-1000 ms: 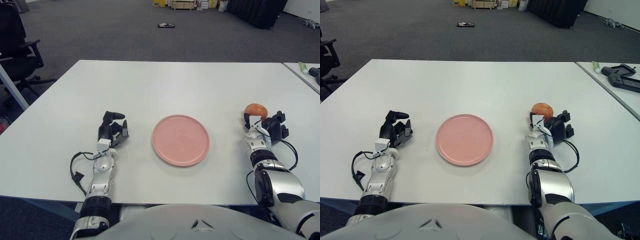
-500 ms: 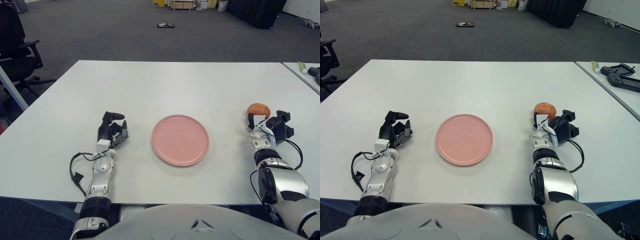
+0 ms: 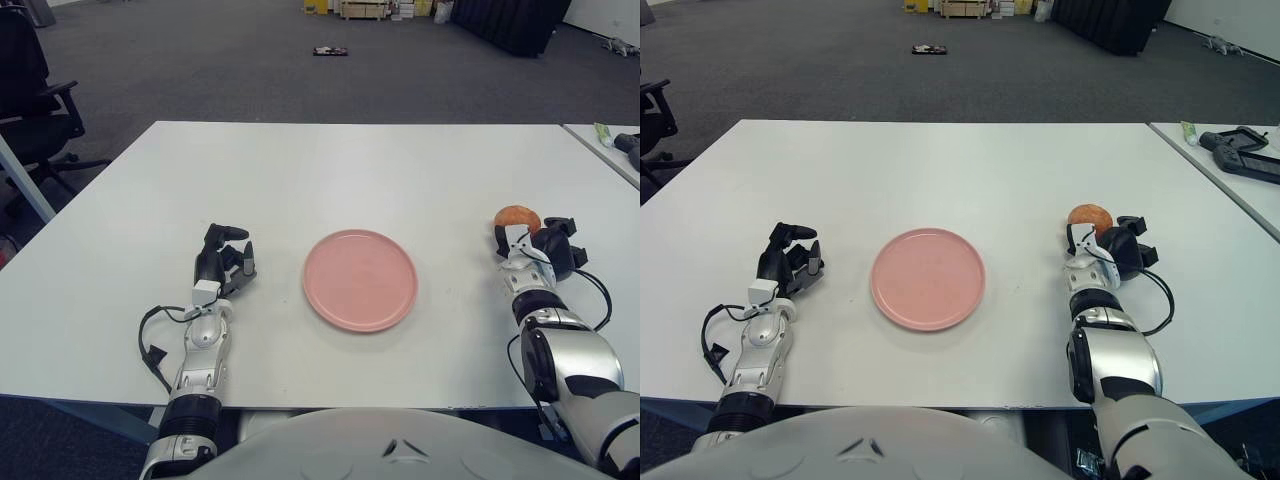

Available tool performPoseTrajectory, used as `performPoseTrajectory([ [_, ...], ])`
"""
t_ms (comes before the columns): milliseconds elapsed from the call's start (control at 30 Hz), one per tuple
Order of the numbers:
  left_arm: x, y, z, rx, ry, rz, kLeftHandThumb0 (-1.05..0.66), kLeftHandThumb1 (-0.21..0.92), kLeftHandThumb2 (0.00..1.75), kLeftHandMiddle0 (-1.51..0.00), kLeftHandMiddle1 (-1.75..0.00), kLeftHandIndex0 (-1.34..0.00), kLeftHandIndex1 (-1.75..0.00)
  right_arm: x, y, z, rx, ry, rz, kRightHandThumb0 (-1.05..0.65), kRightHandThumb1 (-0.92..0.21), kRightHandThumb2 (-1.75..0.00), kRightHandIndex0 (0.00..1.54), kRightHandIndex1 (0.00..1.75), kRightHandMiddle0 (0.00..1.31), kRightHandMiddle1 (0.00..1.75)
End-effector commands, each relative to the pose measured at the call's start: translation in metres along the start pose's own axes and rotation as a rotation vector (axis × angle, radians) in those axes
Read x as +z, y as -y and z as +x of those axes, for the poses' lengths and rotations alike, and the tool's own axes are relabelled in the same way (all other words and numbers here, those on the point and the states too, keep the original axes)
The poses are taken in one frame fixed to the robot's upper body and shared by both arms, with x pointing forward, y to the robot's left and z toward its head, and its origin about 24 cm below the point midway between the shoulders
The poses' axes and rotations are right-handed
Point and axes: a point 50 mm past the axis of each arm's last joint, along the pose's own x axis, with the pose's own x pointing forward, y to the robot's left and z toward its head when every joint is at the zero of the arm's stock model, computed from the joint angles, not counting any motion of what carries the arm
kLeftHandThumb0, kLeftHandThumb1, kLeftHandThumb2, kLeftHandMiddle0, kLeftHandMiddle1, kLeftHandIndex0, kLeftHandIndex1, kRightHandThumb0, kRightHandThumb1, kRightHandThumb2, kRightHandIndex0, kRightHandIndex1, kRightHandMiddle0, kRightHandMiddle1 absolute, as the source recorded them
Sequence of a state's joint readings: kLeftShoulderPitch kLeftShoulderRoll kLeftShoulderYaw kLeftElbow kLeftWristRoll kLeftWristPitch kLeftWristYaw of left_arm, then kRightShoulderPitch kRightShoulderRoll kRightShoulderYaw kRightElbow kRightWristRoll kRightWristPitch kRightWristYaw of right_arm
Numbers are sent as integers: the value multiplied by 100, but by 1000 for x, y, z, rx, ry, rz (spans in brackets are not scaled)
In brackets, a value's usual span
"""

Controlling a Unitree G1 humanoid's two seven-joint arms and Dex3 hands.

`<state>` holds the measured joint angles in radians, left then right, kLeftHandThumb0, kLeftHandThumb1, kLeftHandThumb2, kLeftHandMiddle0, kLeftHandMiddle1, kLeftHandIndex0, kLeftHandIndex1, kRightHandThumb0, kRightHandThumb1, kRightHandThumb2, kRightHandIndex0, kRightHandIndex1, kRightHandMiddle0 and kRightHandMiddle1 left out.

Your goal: Put the apple into the plate.

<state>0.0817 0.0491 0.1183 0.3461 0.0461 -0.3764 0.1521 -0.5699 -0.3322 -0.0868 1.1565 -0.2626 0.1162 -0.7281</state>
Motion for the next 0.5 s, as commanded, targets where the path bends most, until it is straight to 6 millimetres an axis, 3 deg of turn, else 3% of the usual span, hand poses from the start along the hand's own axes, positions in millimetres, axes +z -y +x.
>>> performPoseTrajectory([
  [0, -12, -2, -6, -2, -68, 13, -39, 64, 92, -80, -175, -37, -175, 22, -3, 1, 43, 56, -12, -68, -54, -83, 0, 108, 0, 98],
  [467, -13, -2, -6, 10, -73, 7, -39, 64, 92, -81, -175, -37, -175, 49, 2, 6, 79, 127, -54, -64, -54, -82, 0, 95, 0, 95],
])
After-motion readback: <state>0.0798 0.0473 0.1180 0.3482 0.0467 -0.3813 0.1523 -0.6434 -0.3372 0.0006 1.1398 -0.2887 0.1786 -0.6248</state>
